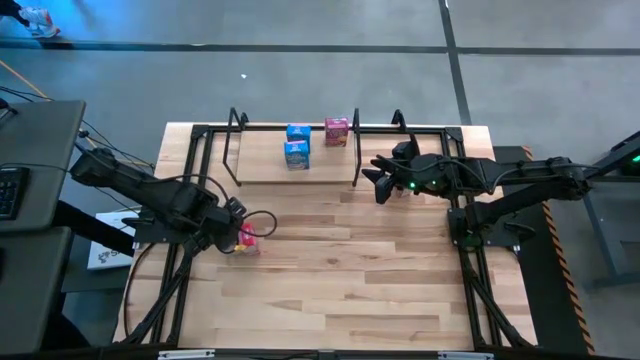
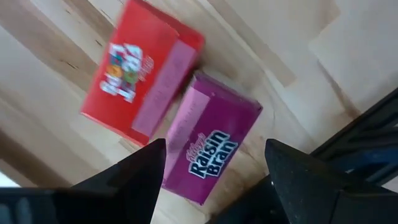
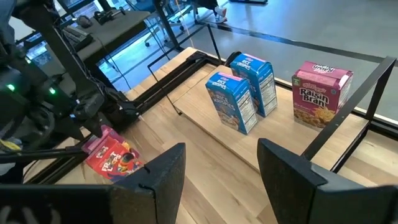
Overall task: Stack cereal on shelf
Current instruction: Put the purple cereal box on the shelf aligned with the other purple cereal box
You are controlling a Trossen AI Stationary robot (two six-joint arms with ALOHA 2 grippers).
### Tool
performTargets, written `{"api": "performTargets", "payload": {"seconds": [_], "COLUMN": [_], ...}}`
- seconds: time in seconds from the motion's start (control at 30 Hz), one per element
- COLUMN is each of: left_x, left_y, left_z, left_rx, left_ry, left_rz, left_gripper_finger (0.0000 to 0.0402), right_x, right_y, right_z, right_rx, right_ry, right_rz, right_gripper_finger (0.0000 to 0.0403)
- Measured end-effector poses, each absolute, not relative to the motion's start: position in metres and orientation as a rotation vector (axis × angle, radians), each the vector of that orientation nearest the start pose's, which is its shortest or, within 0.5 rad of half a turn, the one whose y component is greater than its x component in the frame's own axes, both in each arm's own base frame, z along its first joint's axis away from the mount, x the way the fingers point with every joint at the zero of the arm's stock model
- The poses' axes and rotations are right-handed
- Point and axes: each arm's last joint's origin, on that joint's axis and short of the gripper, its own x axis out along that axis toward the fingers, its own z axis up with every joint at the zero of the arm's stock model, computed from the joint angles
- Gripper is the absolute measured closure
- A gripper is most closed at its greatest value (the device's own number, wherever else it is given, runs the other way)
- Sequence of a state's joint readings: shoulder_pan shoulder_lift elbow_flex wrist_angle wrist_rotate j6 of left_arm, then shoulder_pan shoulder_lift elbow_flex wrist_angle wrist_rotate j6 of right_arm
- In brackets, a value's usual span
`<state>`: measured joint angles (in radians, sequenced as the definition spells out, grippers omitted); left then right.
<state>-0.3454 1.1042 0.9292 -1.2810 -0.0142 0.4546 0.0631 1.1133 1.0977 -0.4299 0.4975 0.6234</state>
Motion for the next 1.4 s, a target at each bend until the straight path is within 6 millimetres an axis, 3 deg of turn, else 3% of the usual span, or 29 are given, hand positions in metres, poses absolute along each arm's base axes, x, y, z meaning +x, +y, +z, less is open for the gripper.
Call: {"api": "performTargets", "payload": {"seconds": [0.23,0.6,0.97,1.17,1.4], "left_x": [0.156,0.155,0.150,0.146,0.144], "left_y": [-0.052,-0.056,-0.054,-0.053,-0.050], "left_z": [0.250,0.251,0.273,0.270,0.250], "left_rx": [0.723,0.692,0.723,0.730,0.754], "left_ry": [1.366,1.326,1.234,1.275,1.329], "left_rz": [-0.517,-0.541,-0.531,-0.574,-0.582], "left_gripper_finger": [0.0135,0.0135,0.0135,0.0135,0.0135], "right_x": [0.234,0.233,0.232,0.232,0.232], "right_y": [0.001,0.001,-0.001,-0.001,-0.001], "right_z": [0.356,0.355,0.354,0.353,0.353], "right_rx": [0.485,0.481,0.470,0.469,0.471], "right_ry": [0.285,0.290,0.304,0.308,0.306], "right_rz": [-0.547,-0.550,-0.574,-0.576,-0.578], "right_gripper_finger": [0.0213,0.0213,0.0213,0.0213,0.0213]}}
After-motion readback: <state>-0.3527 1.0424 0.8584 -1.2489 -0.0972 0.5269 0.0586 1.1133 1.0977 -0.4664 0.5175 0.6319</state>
